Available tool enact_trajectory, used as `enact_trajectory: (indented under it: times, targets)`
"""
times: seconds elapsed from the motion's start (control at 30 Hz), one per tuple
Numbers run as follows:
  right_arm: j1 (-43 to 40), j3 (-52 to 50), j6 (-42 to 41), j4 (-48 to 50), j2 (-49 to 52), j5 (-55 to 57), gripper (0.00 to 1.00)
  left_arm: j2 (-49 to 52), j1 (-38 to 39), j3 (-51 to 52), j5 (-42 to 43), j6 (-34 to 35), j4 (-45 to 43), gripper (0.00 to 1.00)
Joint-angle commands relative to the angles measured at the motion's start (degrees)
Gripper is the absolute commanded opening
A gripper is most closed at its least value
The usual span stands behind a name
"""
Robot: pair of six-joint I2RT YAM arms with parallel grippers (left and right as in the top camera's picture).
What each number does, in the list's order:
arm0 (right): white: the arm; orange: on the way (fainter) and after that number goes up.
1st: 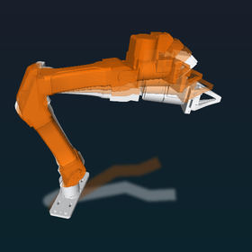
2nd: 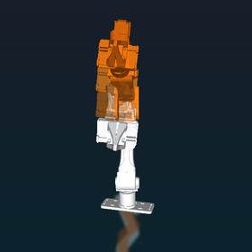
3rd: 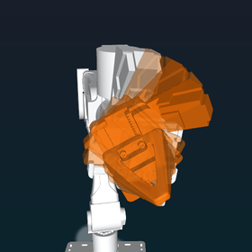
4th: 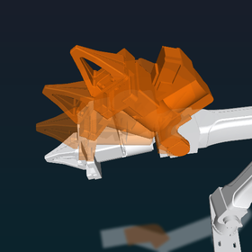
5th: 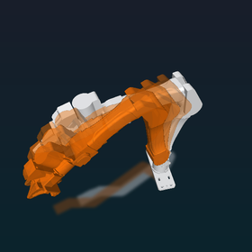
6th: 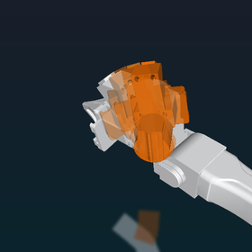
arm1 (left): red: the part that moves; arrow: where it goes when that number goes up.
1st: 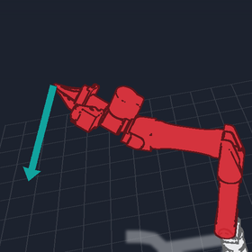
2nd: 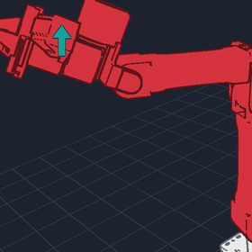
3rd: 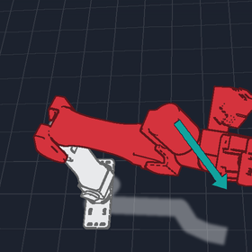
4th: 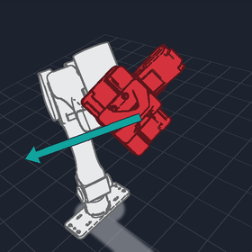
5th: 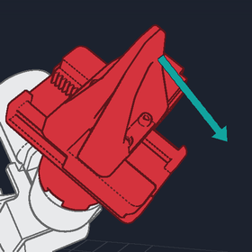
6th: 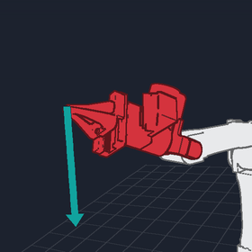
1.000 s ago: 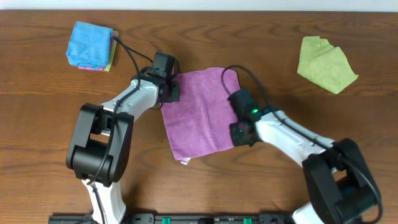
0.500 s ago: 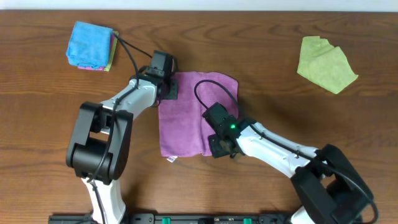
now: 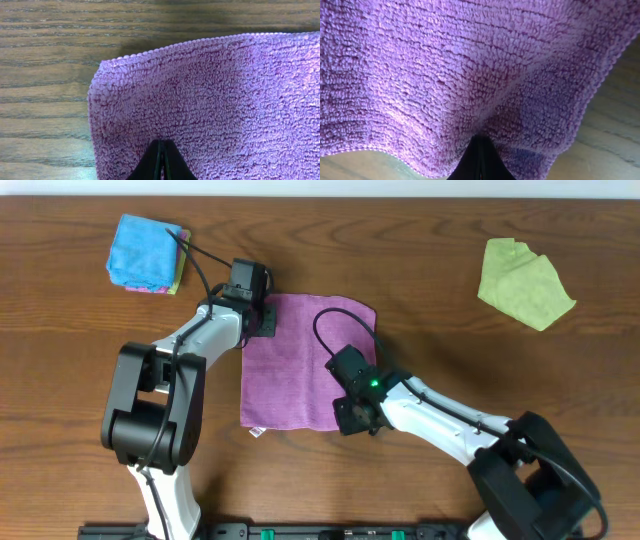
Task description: Fold the cloth
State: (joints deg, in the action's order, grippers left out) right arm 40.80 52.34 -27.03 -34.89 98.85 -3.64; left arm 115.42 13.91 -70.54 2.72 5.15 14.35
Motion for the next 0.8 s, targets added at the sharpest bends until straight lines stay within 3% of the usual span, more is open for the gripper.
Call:
enact_trajectory:
  times: [0.0,0.2,0.43,0.77]
  targets:
    - [0.9,-1.6,-1.3,-0.6,0.9,-3.9,0.01,2.1,-0.5,-0.1,-1.7,-2.2,0.4,0.05]
    - [0.9,-1.6,-1.6,-0.7,0.9,-3.6,0.02,2.1,-0.5,-2.4,-1.7,-2.4,2.3,0.06]
    - [0.9,-1.1,-1.6,-0.7,-1.8,-2.4,0.02,1.8,-0.5,-8.9,-5.3,-3.1,10.8,0.05]
    - [0.9,-1.0,-1.2,-0.9,-13.9,2.6,0.01,1.7,-0.5,-21.2,-5.7,-3.4,22.6,0.06]
